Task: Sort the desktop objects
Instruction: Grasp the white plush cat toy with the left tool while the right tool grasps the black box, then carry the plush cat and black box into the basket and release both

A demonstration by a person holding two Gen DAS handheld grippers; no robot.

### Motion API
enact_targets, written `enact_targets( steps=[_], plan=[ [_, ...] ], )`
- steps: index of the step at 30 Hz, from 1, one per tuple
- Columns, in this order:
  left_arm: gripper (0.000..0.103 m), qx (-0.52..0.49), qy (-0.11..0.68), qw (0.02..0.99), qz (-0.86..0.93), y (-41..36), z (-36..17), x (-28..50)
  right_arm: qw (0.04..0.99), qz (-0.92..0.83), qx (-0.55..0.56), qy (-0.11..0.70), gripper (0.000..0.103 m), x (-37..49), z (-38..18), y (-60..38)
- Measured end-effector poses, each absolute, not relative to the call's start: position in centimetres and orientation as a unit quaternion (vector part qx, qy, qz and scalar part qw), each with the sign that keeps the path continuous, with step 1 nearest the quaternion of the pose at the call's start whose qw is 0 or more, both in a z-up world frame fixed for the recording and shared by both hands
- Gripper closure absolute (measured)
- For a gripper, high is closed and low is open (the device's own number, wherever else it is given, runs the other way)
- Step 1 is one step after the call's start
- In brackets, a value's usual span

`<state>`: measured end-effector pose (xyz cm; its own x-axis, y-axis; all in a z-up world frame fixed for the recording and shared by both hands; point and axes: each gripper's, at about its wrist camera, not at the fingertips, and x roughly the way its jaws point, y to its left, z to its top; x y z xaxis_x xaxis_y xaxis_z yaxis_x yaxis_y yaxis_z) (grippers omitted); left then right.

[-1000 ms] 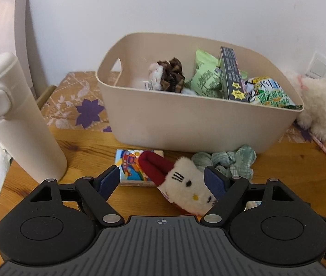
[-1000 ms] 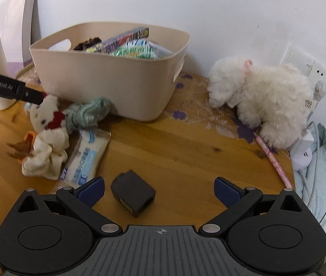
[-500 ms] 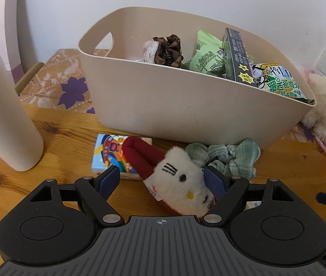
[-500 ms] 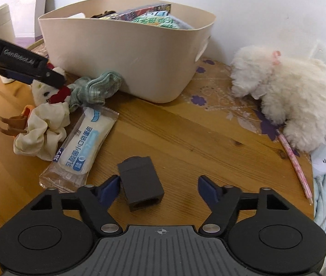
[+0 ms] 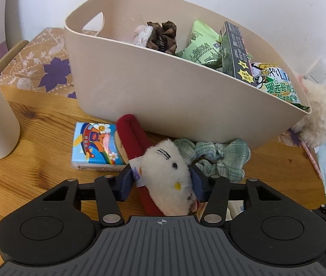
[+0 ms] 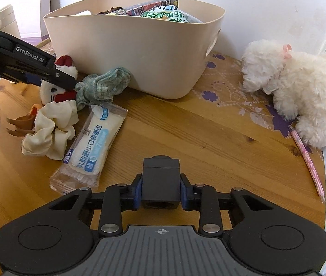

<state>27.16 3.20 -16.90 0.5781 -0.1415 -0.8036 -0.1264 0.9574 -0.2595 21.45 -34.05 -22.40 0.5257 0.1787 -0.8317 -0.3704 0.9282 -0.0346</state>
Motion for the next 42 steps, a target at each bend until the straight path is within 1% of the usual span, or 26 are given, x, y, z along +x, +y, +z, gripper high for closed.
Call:
enact_targets(
  steps=[2, 7, 13, 27, 42],
  plan=[
    [0.061, -0.148, 0.456, 0.878, 0.000, 3.4, -16.8, 27.0, 0.867, 0.158, -0.101, 0.461, 0.074, 21.3, -22.4, -34.2],
    [0.065, -0.143, 0.449, 0.882, 0.000, 4.0, -16.3, 26.4, 0.870, 0.157, -0.089, 0.459, 0.074, 20.9, -21.8, -34.5],
    [0.065, -0.143, 0.436, 0.888, -0.004, 4.4, -15.3, 25.3, 0.881, 0.148, -0.076, 0.443, 0.074, 20.4, -20.3, -35.0],
    [0.065, -0.128, 0.390, 0.912, -0.012, 6.1, -11.5, 22.6, 0.910, 0.149, -0.076, 0.380, 0.074, 20.5, -14.5, -35.8],
    [0.065, -0.103, 0.325, 0.940, -0.021, 7.5, -5.8, 25.1, 0.934, 0.154, -0.084, 0.310, 0.074, 25.8, -8.7, -34.0]
  ],
)
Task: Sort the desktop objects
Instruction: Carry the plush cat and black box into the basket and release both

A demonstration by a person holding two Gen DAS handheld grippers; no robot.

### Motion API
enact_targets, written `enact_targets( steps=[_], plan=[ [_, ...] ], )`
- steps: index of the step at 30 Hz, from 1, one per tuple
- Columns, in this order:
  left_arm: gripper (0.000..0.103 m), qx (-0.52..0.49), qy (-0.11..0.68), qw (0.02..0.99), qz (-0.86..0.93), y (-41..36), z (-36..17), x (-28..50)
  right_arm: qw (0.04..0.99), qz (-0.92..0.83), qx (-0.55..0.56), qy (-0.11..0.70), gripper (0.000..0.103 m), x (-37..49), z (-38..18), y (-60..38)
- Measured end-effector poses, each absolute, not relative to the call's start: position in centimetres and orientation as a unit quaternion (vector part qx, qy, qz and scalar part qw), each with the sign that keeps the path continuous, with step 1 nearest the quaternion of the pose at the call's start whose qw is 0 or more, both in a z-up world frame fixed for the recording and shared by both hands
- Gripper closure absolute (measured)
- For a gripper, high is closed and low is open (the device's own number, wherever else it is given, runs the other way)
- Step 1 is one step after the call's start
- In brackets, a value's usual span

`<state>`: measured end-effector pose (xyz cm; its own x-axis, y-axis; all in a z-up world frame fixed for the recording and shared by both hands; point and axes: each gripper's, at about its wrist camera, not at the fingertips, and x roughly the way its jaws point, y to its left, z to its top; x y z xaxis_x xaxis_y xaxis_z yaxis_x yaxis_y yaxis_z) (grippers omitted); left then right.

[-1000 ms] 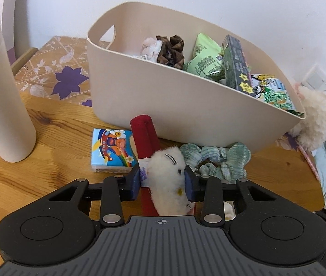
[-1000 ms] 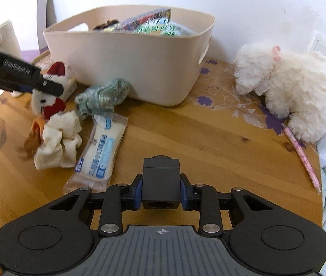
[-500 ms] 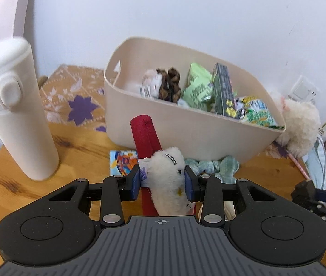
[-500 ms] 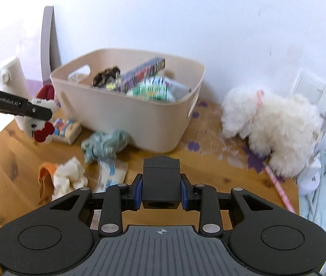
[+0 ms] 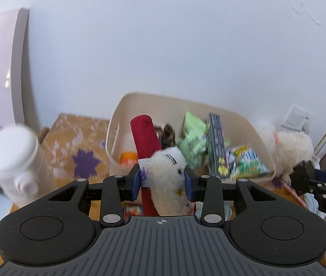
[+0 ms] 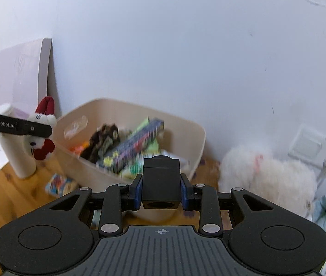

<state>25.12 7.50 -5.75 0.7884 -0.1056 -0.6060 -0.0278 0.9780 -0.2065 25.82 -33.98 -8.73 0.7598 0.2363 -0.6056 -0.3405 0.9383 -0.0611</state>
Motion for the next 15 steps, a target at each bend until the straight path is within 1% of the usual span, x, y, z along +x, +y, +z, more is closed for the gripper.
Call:
enact_targets(
  steps=[7, 15],
  plan=[
    [0.065, -0.085, 0.306, 0.948, -0.023, 7.4, -4.5, 27.9, 0.940, 0.157, -0.078, 0.294, 0.074, 29.2, -7.4, -31.9],
    [0.065, -0.055, 0.313, 0.948, -0.029, 6.3, -4.8, 31.7, 0.932, 0.172, -0.064, 0.311, 0.074, 33.4, -8.1, -28.6]
  ],
)
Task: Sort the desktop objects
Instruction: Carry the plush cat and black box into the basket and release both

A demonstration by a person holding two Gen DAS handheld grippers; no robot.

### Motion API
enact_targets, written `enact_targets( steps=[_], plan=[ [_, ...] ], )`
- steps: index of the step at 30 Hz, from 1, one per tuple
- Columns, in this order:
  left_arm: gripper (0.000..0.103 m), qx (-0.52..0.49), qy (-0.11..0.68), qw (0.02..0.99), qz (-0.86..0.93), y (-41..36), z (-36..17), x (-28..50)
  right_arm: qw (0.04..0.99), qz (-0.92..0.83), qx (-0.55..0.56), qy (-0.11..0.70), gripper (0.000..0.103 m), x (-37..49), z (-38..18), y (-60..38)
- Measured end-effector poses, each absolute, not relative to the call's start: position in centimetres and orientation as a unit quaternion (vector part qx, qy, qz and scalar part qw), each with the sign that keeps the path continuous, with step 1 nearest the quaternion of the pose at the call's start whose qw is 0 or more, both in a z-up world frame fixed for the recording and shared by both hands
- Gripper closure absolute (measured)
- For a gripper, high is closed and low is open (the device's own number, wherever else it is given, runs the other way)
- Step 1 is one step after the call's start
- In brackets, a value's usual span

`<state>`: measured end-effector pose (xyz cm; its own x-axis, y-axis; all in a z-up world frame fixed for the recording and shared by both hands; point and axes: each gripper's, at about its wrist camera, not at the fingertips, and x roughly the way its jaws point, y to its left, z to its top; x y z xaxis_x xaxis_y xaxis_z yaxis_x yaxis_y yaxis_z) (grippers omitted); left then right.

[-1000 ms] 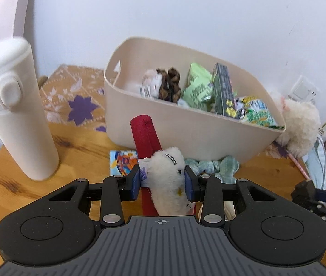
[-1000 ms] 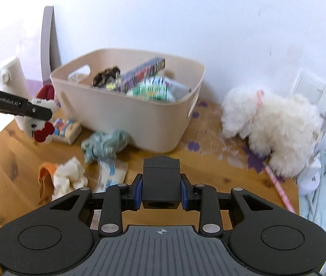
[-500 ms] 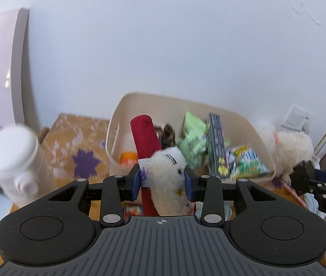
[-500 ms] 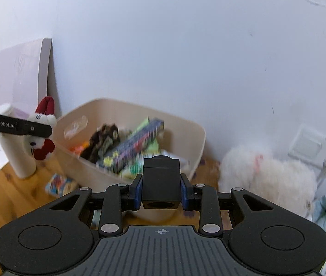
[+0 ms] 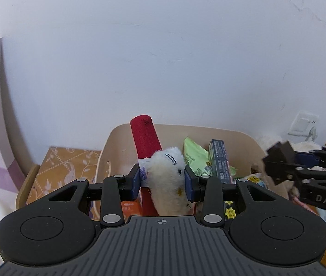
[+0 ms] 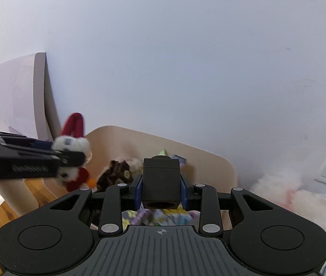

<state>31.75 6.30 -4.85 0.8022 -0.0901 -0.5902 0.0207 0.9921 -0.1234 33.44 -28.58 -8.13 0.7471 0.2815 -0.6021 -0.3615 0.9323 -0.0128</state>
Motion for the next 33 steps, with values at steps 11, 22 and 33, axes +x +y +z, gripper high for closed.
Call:
enact_targets(
  steps=[11, 22, 33],
  plan=[
    [0.064, 0.002, 0.366, 0.930, -0.040, 5.7, -8.1, 35.0, 0.908, 0.190, -0.124, 0.352, 0.074, 37.6, -11.1, -23.2],
    [0.049, 0.011, 0.401, 0.915, -0.031, 6.4, -9.6, 35.8, 0.905, 0.177, -0.130, 0.364, 0.060, 37.2, -12.3, -23.5],
    [0.019, 0.021, 0.384, 0.923, -0.018, 7.4, -8.2, 34.4, 0.926, 0.166, -0.112, 0.320, 0.007, 35.2, -10.1, -25.7]
  ],
)
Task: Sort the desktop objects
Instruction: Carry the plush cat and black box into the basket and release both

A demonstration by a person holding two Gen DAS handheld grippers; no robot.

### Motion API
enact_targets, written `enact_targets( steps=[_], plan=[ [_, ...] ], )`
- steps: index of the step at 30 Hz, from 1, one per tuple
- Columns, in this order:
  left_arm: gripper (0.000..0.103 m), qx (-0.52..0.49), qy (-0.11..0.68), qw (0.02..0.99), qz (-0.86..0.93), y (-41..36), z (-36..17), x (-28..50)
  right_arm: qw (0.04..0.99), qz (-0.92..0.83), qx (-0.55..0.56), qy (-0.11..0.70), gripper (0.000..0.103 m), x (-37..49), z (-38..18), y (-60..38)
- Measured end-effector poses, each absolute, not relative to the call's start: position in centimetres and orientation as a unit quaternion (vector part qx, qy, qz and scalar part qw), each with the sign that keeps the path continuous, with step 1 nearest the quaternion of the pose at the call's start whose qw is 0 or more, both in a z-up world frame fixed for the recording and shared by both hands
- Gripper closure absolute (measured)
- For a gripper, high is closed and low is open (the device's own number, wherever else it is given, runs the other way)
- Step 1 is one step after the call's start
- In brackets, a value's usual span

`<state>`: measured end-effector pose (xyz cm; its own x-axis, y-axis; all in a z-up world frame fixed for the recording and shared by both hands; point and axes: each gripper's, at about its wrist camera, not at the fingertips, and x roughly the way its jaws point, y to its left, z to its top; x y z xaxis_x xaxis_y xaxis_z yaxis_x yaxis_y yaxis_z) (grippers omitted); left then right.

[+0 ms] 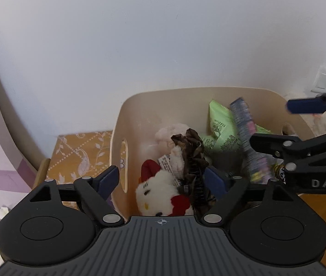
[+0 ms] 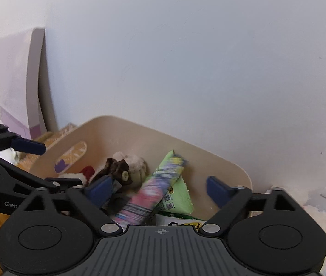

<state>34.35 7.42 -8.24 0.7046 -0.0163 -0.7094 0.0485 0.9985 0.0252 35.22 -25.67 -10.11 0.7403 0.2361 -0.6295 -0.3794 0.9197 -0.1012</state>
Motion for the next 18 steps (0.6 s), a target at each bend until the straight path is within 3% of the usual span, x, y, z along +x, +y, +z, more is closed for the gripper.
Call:
enact_targets(
  steps=[7, 18],
  plan=[
    [0.017, 0.029, 0.365, 0.930, -0.022, 7.4, -7.0, 32.6, 0.931, 0.162, -0.118, 0.305, 0.000, 33.0, -8.9, -26.8],
    [0.017, 0.034, 0.353, 0.934, -0.033, 8.1, -6.8, 28.8, 0.935, 0.142, -0.109, 0.306, 0.000, 27.8, -9.5, -30.6]
  ],
)
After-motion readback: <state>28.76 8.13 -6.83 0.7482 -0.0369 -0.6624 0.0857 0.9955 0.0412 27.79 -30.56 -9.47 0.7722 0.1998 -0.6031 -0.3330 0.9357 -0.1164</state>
